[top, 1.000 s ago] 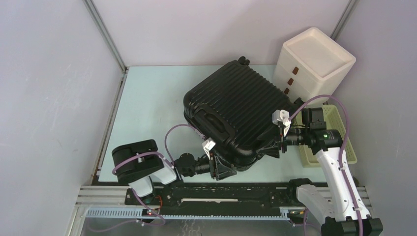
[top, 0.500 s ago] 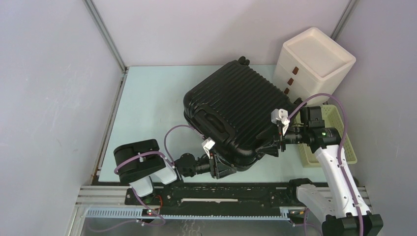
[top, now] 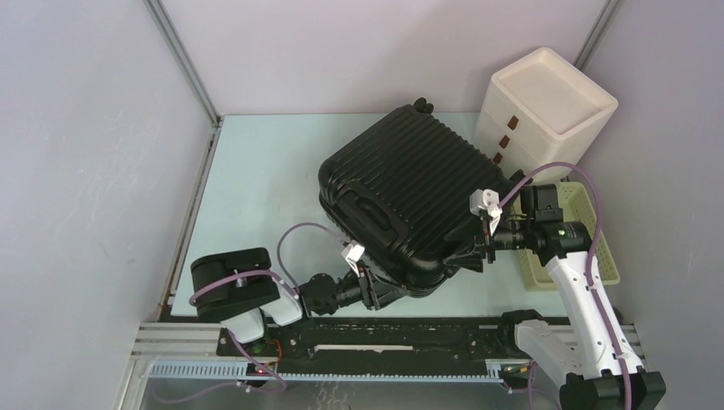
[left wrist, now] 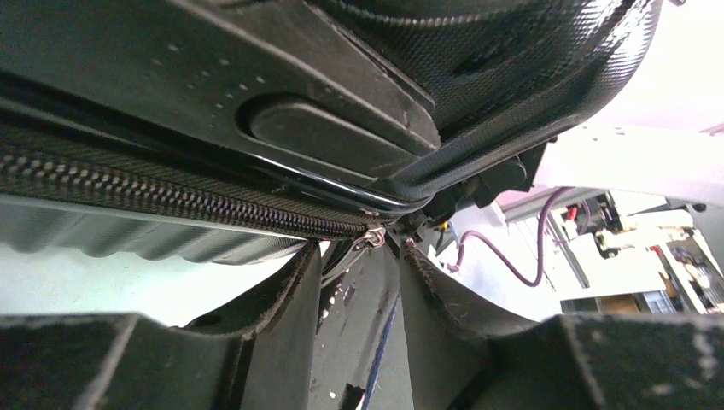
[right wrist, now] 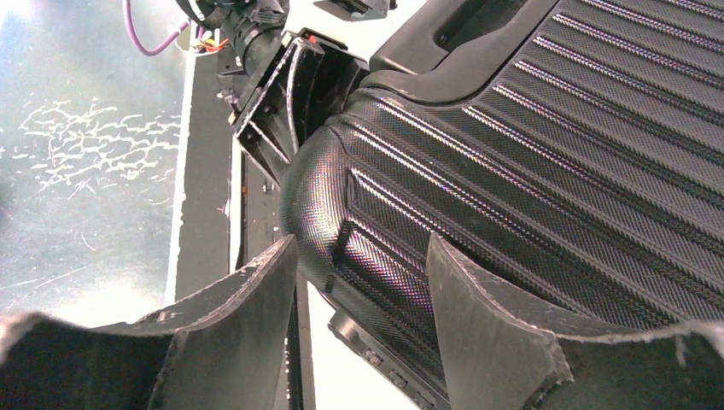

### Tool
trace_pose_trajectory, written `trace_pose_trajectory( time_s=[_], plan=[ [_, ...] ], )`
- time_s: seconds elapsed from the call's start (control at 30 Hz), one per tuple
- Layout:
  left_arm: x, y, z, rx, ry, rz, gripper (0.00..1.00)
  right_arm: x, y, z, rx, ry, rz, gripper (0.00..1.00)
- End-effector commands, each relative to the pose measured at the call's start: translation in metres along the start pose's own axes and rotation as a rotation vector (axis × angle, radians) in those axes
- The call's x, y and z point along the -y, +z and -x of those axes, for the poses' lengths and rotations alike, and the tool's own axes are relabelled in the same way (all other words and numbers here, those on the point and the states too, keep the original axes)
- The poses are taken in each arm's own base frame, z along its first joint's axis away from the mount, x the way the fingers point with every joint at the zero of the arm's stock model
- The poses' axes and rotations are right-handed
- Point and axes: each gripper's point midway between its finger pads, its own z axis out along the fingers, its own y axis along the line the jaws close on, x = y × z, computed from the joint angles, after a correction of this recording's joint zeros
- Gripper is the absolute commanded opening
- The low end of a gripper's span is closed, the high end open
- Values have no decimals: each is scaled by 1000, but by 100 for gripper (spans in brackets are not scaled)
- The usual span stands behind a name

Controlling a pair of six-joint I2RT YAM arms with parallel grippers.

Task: Open, take out, and arrange the luggage
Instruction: Grab the zipper of the luggage.

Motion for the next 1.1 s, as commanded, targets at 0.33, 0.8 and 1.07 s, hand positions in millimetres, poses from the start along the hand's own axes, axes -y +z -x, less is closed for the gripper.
trace_pose_trajectory(
  time_s=[0.33,0.8,1.07],
  plan=[
    [10,-1,20,128,9,15,47,2,-1,-11,-53,32,-20,66],
    [2,1,14,57,271,176,51,2,-1,-11,-54,30,-21,66],
    [-2,5,8,79,447,212,54,3,-1,-11,-55,29,-27,66]
  ],
)
